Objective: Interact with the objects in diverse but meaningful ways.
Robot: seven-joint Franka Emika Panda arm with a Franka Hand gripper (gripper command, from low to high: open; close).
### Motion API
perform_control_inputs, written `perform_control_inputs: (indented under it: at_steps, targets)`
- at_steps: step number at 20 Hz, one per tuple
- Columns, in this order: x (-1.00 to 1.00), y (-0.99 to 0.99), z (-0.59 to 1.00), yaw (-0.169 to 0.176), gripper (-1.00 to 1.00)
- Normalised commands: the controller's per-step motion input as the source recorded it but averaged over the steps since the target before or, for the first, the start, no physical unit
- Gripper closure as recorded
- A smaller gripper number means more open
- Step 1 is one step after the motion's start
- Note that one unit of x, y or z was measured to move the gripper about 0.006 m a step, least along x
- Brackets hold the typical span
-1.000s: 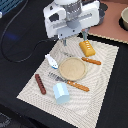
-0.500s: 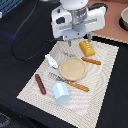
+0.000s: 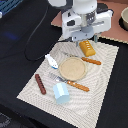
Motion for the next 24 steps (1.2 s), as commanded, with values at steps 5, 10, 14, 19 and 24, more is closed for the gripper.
perform_control_inputs:
  at_steps: [5,10,14,19,24]
  targets:
    - [0.77,0.27,-0.13,-0.049,1.0]
    - [0.73,0.28,-0.15,-0.058,1.0]
    - [0.67,0.28,-0.15,-0.066,1.0]
    - [0.57,0.25,-0.11,-0.057,1.0]
    - [0.47,0.22,0.04,-0.012,1.0]
